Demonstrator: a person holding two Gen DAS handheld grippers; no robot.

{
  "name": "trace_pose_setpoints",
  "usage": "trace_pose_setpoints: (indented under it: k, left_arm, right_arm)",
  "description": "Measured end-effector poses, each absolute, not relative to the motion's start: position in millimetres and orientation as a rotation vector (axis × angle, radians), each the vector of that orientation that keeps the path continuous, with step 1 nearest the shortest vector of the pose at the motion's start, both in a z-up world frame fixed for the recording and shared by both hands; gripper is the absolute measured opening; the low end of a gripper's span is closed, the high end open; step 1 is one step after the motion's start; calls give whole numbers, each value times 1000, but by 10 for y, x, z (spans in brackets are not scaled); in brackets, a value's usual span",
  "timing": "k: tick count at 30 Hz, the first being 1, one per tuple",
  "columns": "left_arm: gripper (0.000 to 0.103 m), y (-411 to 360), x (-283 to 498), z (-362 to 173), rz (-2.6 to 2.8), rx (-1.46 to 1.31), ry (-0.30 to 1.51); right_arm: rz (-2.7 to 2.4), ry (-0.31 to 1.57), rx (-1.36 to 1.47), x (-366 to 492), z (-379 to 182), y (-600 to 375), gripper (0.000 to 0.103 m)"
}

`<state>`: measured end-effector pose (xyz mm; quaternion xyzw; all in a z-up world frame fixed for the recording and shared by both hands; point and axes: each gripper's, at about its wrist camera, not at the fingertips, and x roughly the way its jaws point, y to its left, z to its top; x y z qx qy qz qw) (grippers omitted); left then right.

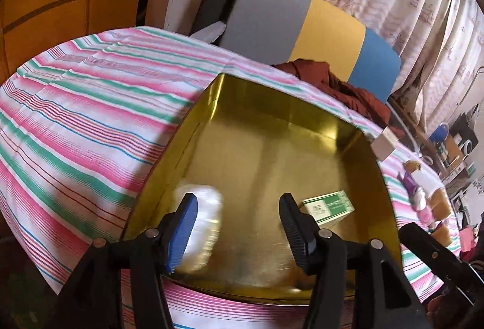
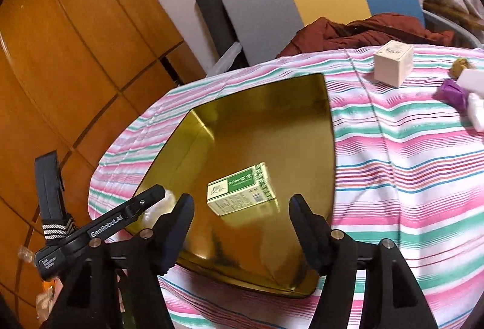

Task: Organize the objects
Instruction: 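Carry both items to the gold tray and open both grippers to drop them, then move both open grippers back toward the cluster of items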

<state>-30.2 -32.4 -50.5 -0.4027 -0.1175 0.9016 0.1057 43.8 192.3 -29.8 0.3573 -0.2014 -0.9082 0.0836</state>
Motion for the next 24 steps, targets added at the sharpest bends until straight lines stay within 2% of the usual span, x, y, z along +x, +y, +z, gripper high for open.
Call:
trace_pose_setpoints:
  k: [8, 24]
  left_arm:
    - [57, -103, -126, -321, 2630, -1074, -344]
    - [57, 546, 167, -163, 2459, -972, -206]
  right_arm:
    - [-2751, -633, 1041, 512, -238, 2084, 73]
    - [-2935, -617, 1019, 731, -106, 2719, 80]
